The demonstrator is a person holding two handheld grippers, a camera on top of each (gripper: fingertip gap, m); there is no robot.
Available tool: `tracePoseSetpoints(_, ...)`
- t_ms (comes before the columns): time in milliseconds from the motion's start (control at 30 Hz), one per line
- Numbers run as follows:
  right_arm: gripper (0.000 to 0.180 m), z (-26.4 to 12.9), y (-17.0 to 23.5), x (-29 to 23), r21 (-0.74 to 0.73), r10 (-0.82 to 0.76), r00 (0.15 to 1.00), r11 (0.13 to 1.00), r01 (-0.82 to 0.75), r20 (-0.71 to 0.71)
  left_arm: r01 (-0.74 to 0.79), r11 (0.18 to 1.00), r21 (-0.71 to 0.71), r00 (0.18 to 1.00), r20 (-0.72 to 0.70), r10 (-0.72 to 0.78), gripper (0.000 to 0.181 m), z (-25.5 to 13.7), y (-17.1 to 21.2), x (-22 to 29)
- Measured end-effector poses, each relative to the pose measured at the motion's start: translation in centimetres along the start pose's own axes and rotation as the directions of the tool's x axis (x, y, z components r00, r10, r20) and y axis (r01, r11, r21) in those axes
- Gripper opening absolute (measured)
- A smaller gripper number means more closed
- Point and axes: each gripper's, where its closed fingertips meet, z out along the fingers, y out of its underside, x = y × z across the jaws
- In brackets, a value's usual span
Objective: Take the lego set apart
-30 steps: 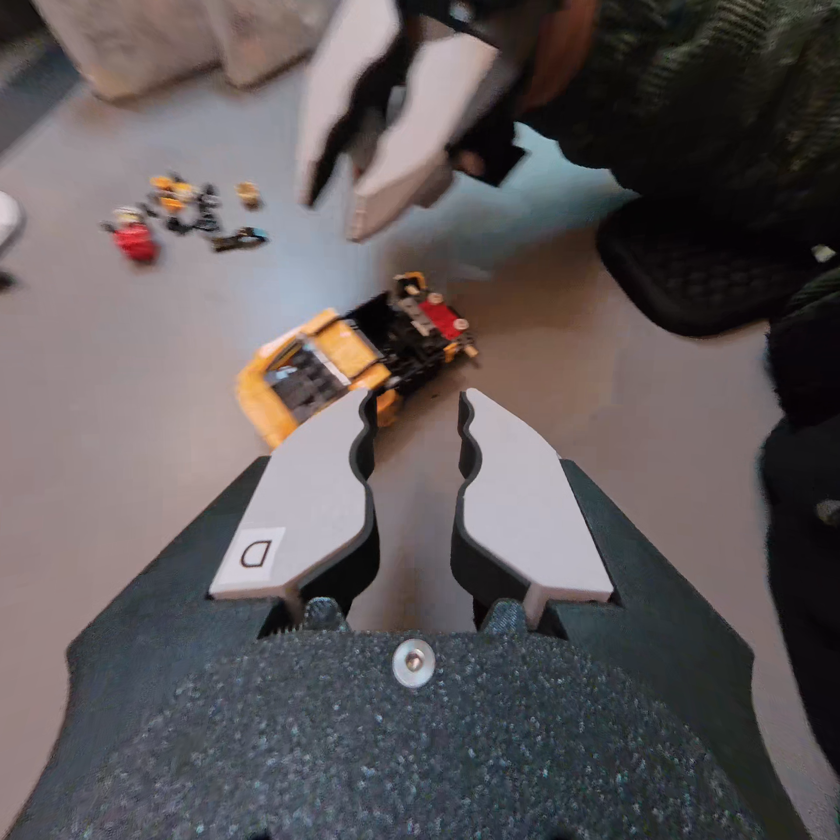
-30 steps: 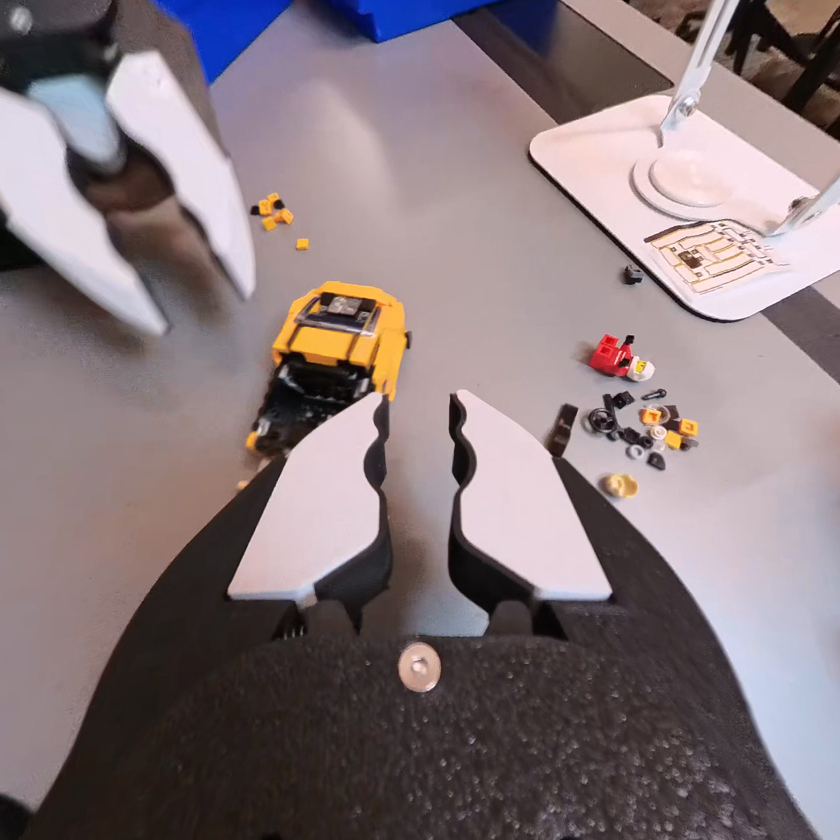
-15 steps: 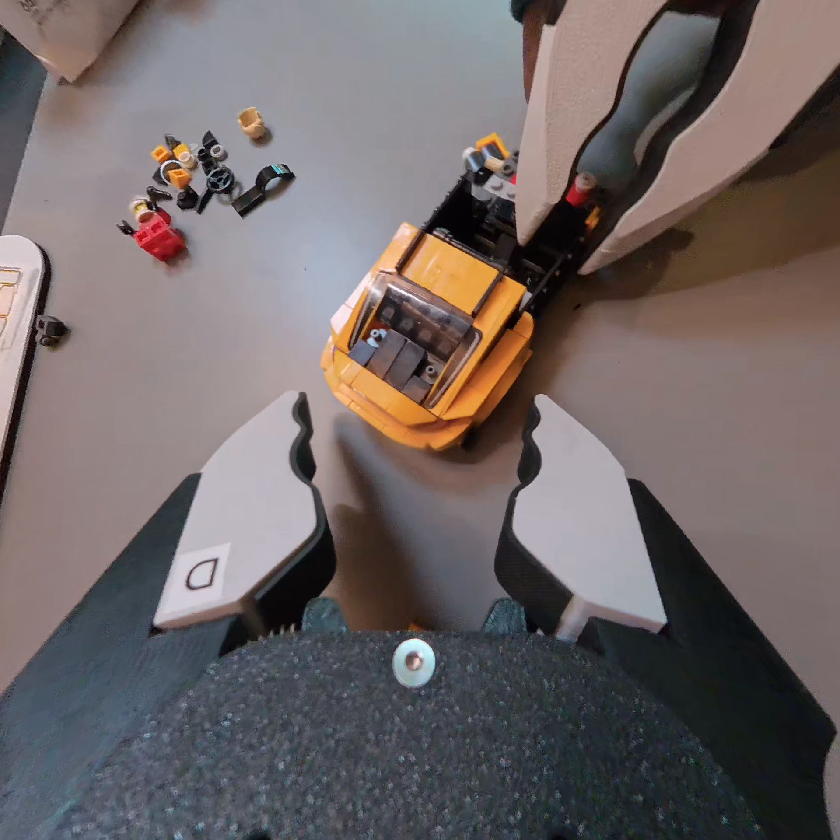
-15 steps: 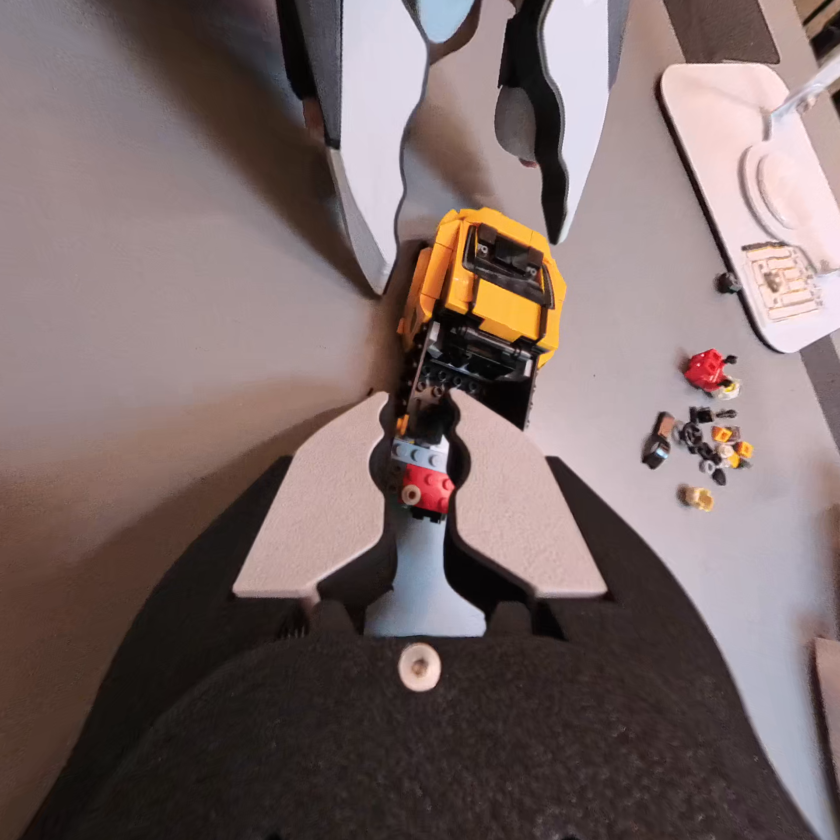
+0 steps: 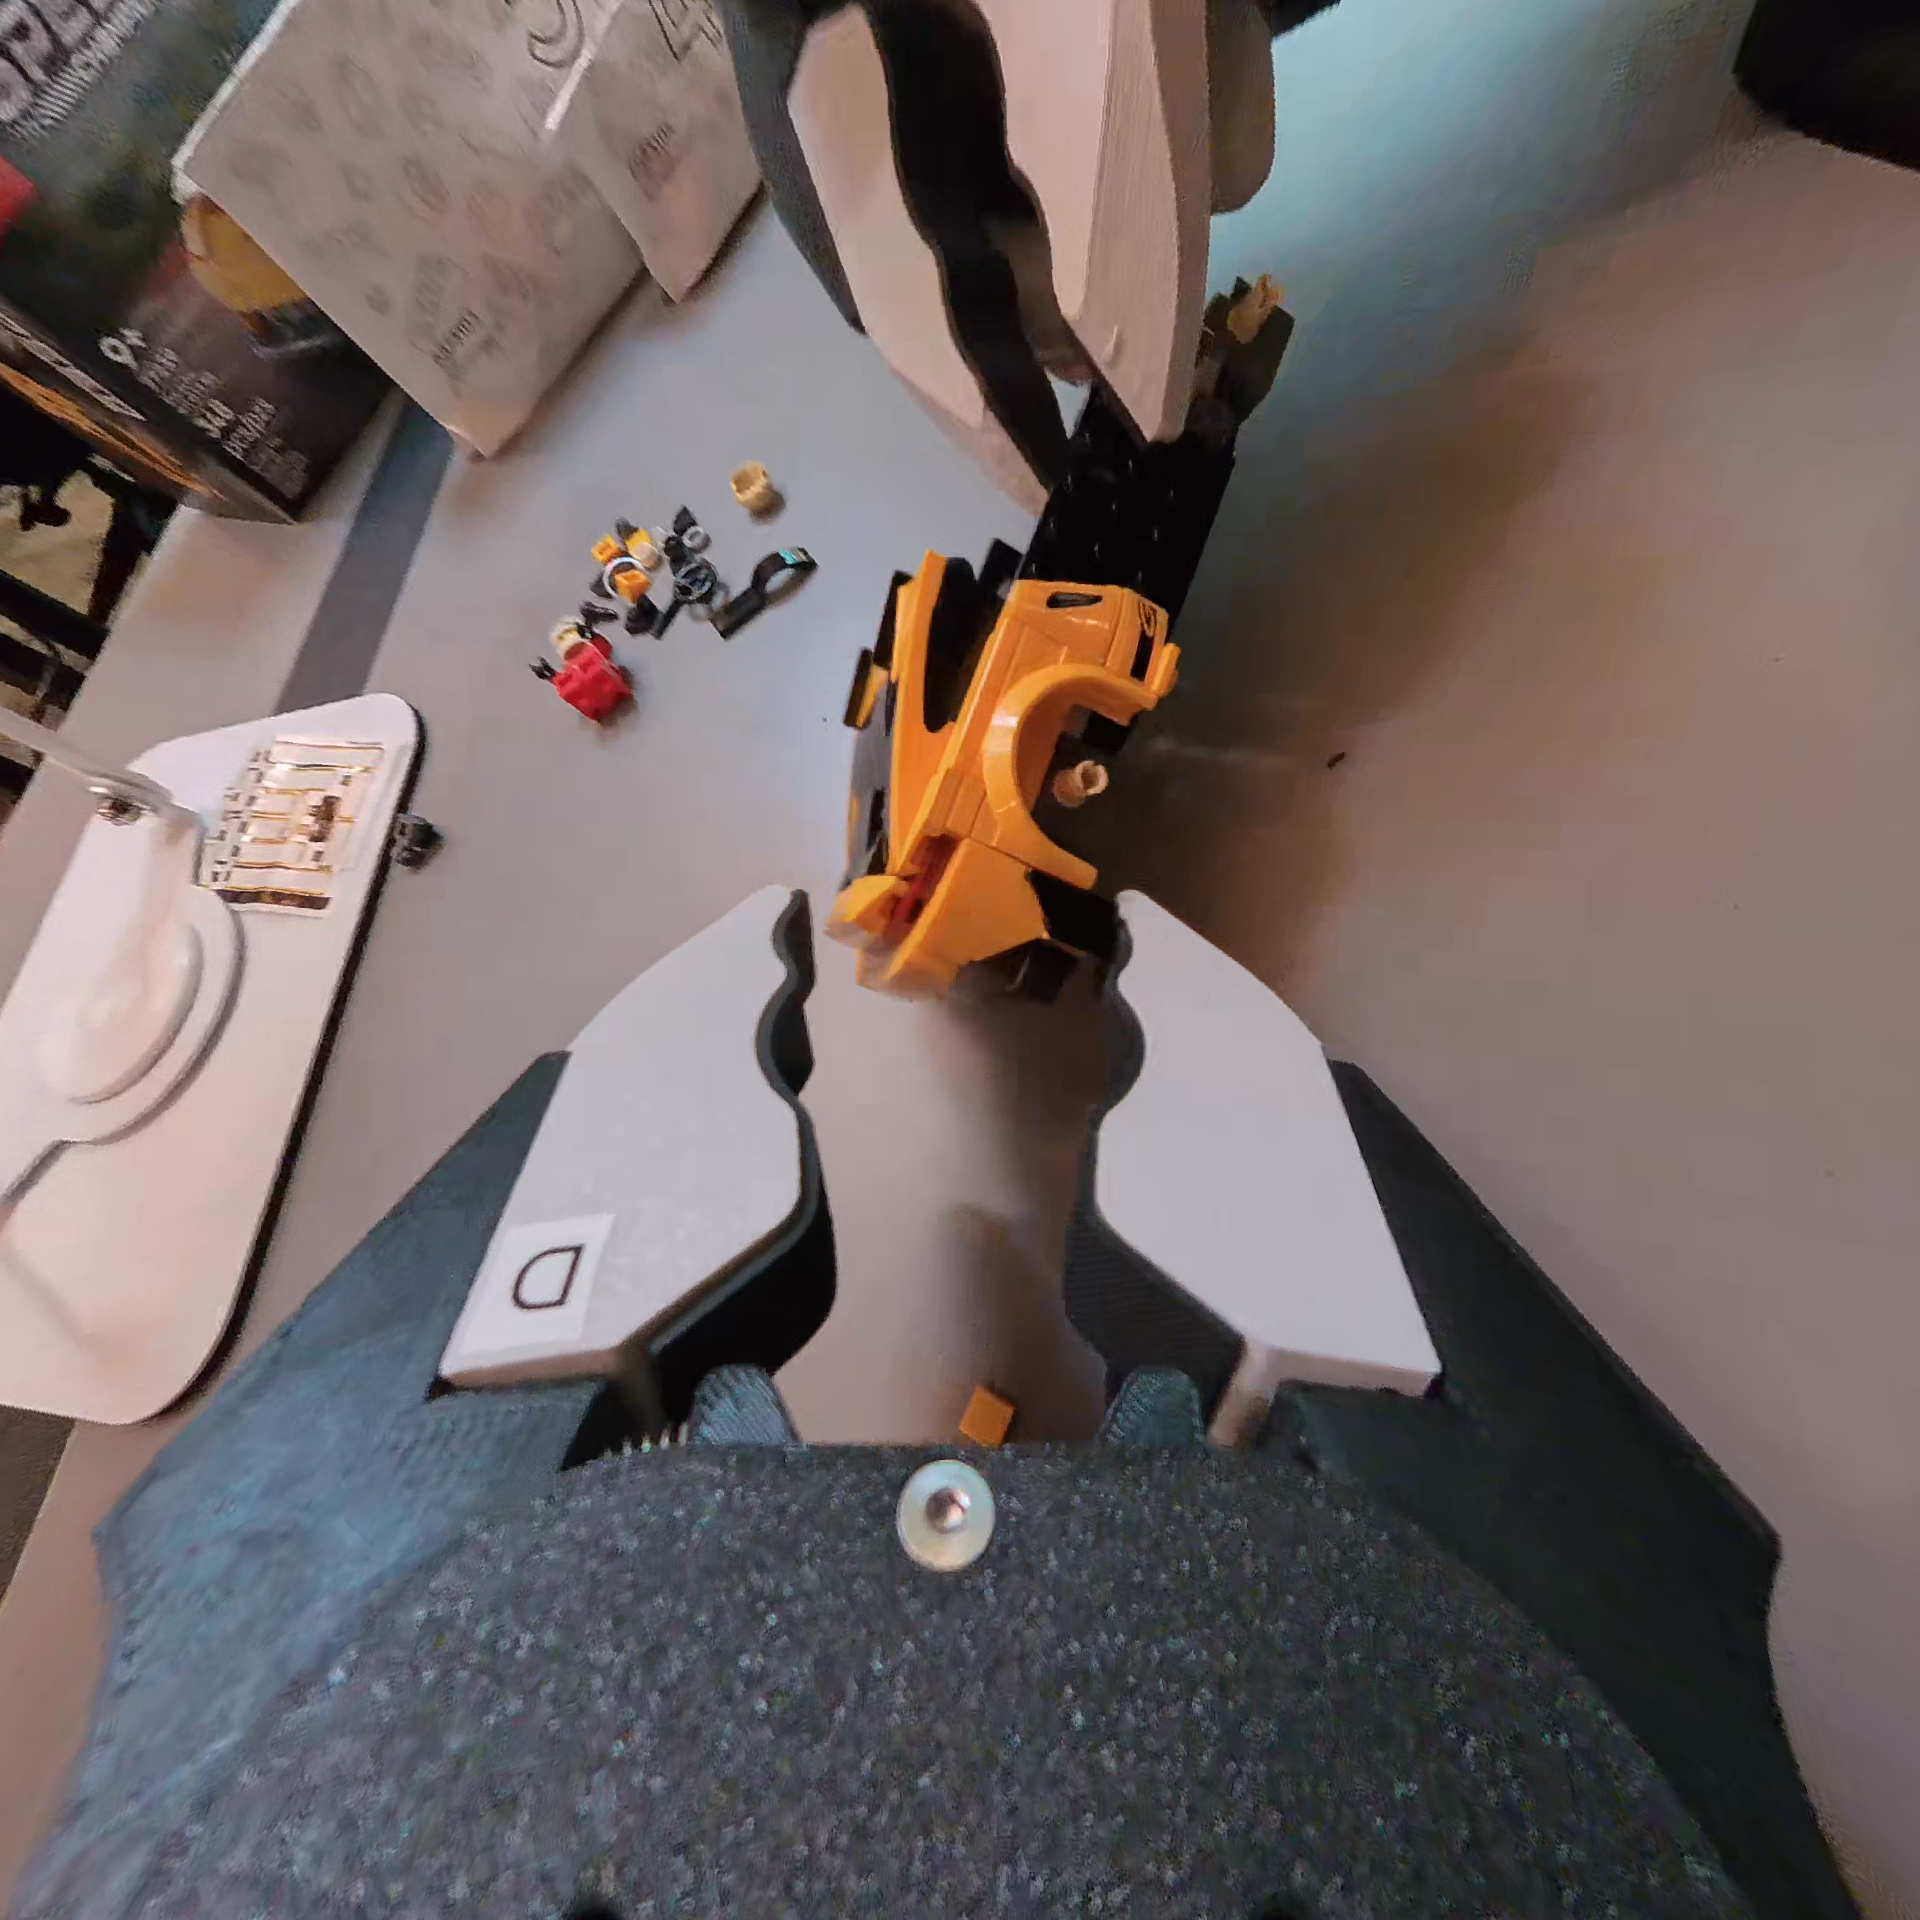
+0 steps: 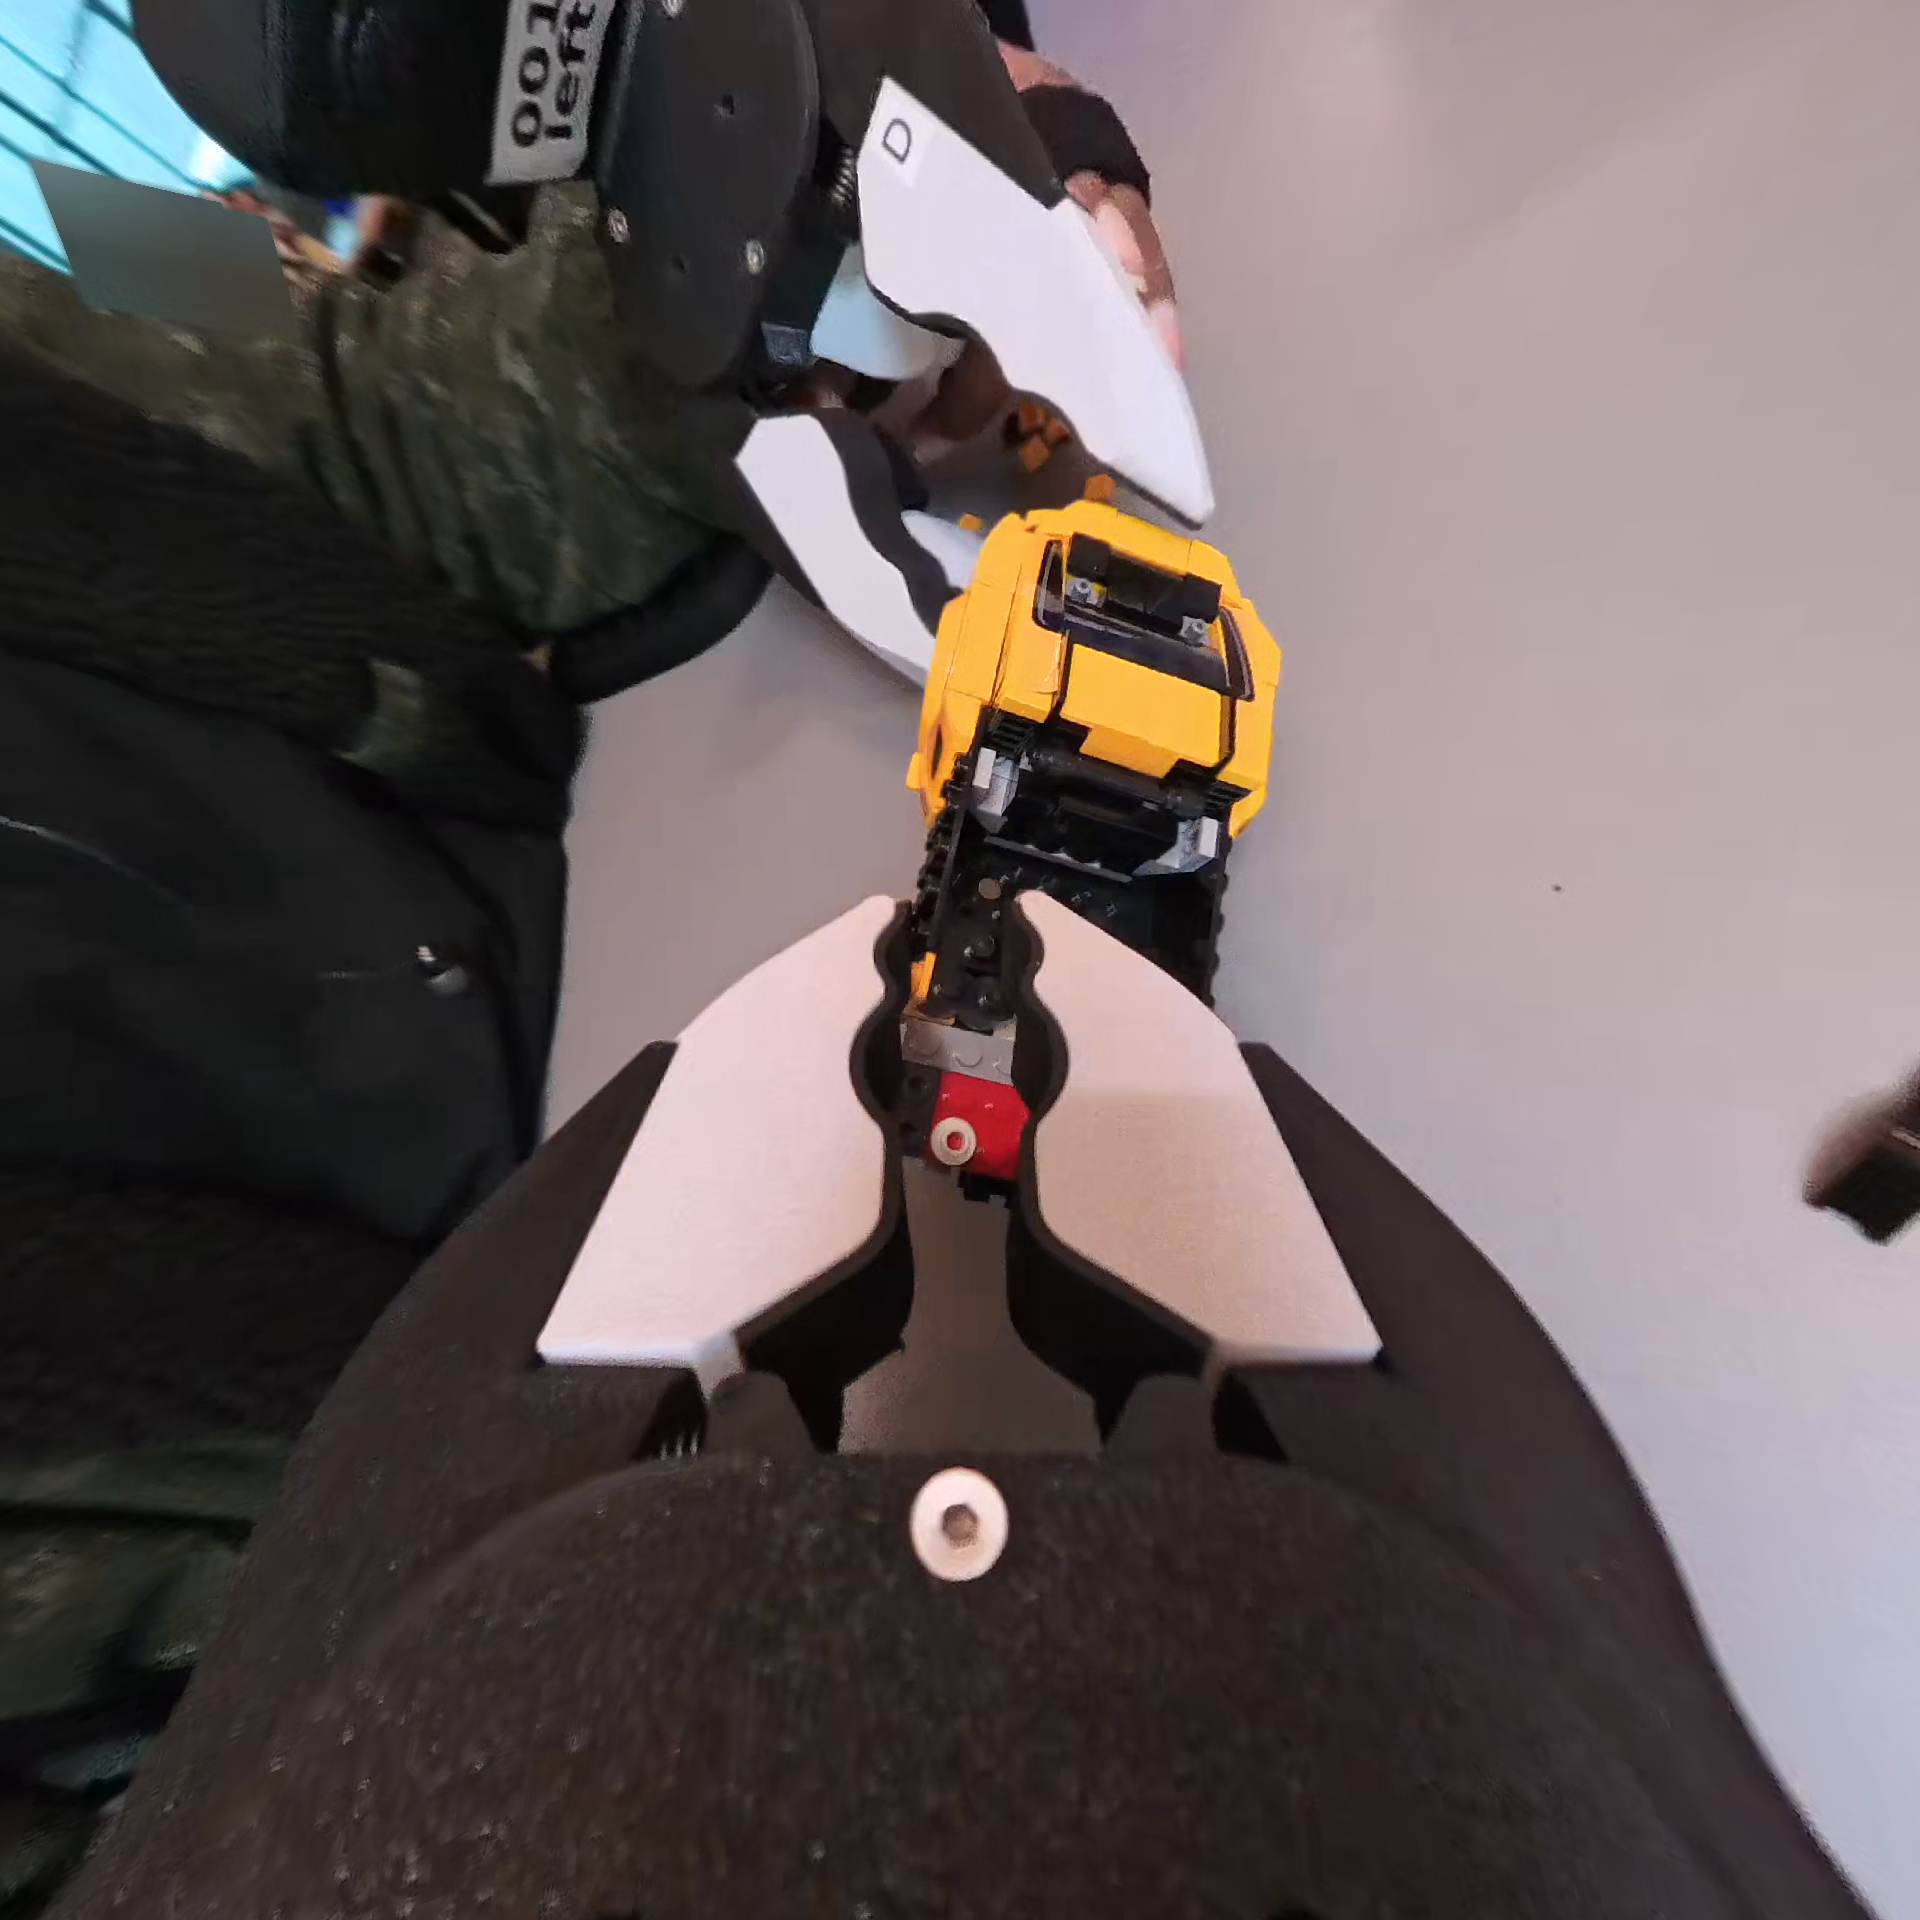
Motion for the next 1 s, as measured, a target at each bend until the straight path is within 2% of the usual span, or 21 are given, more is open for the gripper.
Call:
tracePoseSetpoints(100,0.016,0.1,-0.2,0.2,0.01,0.043,0.997,0.999,-0.043,0.07,0.001,1.0,0.008,1.0,0.017,-0.001,0.045,-0.1,-0.1,-0.2)
tracePoseSetpoints(267,0.016,0.2,-0.4,0.3,0.031,0.045,0.995,0.998,-0.047,0.087,0.031,0.999,0.012,1.0,0.001,-0.031,0.045,-0.3,0.0,-0.3)
tracePoseSetpoints(600,0.017,-0.1,-0.5,0.7,0.069,0.029,0.999,0.997,-0.03,0.015,0.076,0.997,0.014,0.997,-0.008,-0.076,0.044,-0.2,-0.1,-0.4)
tracePoseSetpoints(867,0.017,-2.5,-1.5,0.0,0.215,-0.008,1.0,0.977,0.012,-0.022,0.114,0.993,0.025,0.993,-0.017,-0.113,0.044,-0.3,0.0,-0.5)
tracePoseSetpoints(1000,0.018,-3.5,-0.7,-0.3,0.238,-0.044,0.993,0.969,0.068,-0.107,0.144,0.989,0.03,0.989,-0.025,-0.143,0.044,-0.4,0.1,-0.8)
